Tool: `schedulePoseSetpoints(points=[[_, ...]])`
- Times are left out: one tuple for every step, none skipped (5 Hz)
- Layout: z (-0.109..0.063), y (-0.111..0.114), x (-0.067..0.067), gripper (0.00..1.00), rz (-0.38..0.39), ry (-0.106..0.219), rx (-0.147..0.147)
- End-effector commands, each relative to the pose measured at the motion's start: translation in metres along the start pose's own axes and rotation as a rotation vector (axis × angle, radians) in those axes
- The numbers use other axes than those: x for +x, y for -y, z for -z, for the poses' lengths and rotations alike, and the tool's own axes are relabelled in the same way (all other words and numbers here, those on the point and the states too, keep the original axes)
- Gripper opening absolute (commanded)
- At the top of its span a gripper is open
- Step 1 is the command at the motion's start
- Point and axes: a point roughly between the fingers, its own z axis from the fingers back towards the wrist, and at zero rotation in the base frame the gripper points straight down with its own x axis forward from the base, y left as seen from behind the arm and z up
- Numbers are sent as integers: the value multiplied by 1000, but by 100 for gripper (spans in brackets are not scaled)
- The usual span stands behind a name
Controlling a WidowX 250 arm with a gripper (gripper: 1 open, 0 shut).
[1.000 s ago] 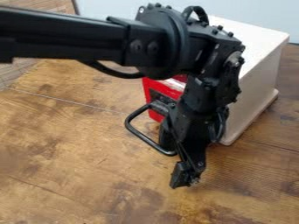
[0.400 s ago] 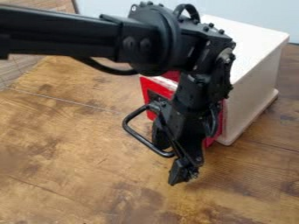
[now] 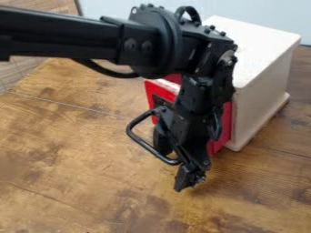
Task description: Close the drawer
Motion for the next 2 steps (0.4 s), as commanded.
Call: schedulePoseSetpoints(points=[[-17, -4, 7, 100, -86, 31, 4], [-18, 4, 16, 100, -129, 24, 0]])
